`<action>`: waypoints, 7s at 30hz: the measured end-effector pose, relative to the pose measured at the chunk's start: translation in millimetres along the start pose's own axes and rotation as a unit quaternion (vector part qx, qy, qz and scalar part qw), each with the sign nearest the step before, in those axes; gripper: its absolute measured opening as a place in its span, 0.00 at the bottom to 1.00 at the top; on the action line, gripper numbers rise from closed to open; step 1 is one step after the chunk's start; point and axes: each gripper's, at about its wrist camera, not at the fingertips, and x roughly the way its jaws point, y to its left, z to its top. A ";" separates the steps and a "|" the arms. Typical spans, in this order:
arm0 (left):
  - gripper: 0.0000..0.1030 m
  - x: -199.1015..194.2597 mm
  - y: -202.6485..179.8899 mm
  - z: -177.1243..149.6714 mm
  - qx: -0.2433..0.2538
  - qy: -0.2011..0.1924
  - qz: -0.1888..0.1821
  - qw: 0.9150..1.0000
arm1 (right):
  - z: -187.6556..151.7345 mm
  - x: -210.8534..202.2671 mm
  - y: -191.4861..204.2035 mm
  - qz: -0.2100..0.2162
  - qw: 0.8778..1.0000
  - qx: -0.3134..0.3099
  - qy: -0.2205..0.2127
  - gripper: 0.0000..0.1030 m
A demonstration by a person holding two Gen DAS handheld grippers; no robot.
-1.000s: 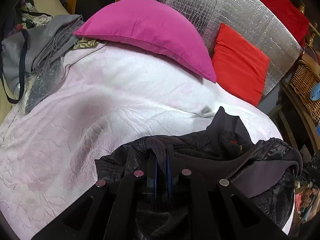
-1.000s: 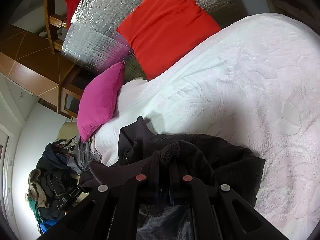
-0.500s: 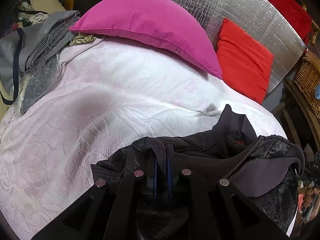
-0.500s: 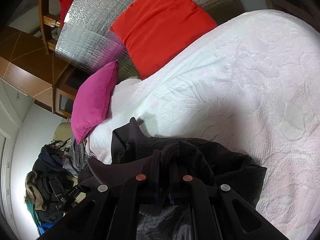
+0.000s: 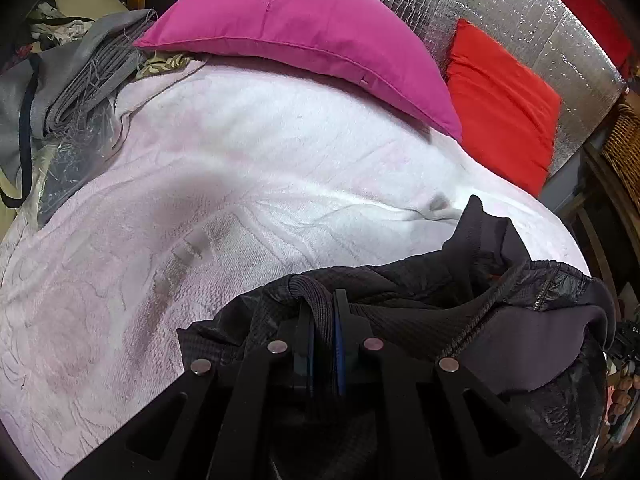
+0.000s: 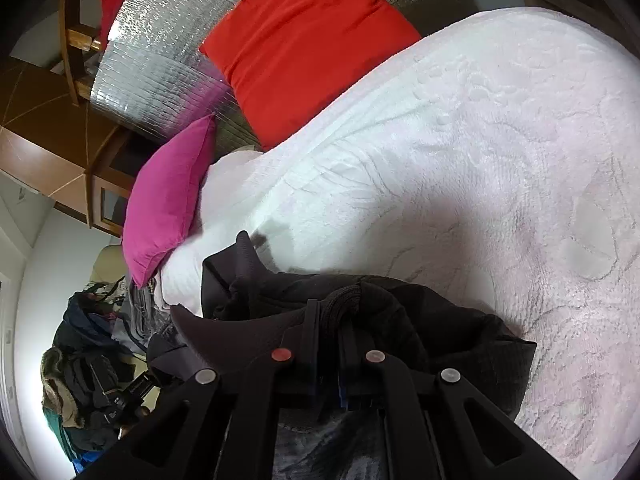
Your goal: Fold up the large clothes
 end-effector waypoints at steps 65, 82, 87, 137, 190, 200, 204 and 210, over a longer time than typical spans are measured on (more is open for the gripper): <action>0.85 -152.5 6.1 -116.3 0.077 -0.103 0.002 0.992 | -133.8 -128.5 73.6 -0.031 0.979 -0.192 -0.062 1.00; 0.81 -7.8 5.5 -28.0 0.130 0.040 0.020 0.990 | -20.1 -10.3 26.0 -0.143 0.962 -0.221 0.067 0.63; 0.09 -4.2 -3.6 -24.3 0.150 0.044 0.027 0.987 | -25.2 -7.2 42.8 -0.166 0.948 -0.263 0.069 0.10; 0.82 -50.4 6.2 -13.9 0.038 -0.103 0.104 0.988 | 9.2 -57.6 36.3 -0.125 0.978 -0.150 -0.067 0.97; 0.86 -37.5 -66.5 -139.7 0.088 -0.028 0.075 0.993 | -132.7 19.8 69.0 0.080 0.994 -0.058 0.049 0.93; 0.86 -73.4 -56.1 -135.7 0.084 -0.055 0.089 0.991 | -132.1 -24.1 80.6 0.072 0.994 -0.085 0.015 0.93; 0.86 -77.0 -31.9 -139.1 0.062 -0.060 0.115 0.990 | -136.7 -39.2 51.0 0.010 0.997 -0.083 -0.004 0.93; 0.86 -70.0 -15.7 -128.4 0.022 -0.033 0.112 0.993 | -126.4 -36.2 48.5 0.007 0.997 -0.074 0.009 0.93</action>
